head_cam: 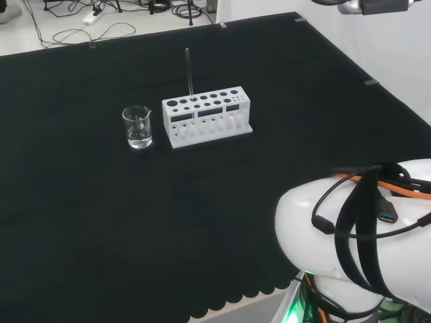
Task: Take the glass rod from the white test tube rack.
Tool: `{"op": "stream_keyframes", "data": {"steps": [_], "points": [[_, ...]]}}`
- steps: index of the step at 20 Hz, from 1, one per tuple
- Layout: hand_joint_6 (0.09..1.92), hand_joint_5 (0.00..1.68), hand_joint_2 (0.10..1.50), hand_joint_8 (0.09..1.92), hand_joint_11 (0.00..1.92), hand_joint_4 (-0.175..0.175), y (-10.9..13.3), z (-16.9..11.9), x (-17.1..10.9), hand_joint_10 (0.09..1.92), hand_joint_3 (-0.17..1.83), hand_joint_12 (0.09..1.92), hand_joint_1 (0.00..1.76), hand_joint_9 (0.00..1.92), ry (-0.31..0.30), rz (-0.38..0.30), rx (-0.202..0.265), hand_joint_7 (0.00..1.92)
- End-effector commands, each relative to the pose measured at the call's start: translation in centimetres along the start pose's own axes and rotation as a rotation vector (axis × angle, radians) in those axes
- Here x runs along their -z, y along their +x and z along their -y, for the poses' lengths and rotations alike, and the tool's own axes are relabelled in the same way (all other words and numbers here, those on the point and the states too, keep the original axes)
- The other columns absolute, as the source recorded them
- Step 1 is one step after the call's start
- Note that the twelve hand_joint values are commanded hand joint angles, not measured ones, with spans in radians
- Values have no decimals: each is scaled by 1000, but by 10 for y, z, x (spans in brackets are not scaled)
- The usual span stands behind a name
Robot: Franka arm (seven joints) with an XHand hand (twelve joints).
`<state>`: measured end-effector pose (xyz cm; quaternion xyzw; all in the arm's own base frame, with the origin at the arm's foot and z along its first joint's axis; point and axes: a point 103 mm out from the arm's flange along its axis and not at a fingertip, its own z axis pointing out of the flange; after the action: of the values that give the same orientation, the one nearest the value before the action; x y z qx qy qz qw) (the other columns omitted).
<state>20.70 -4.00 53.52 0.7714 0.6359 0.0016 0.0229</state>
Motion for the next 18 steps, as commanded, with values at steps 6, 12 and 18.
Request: {"op": "stream_keyframes", "data": {"steps": [6,12,18], "points": [[87,192,927,814,307,-147,29,-62,4,852,524,1389,596,331,-8,26,63,75],[87,201,923,819,347,-148,65,-96,-5,844,527,1377,603,355,-5,44,115,95],[87,209,919,824,353,-148,102,-134,-9,842,528,1372,614,363,-1,35,168,116]]}}
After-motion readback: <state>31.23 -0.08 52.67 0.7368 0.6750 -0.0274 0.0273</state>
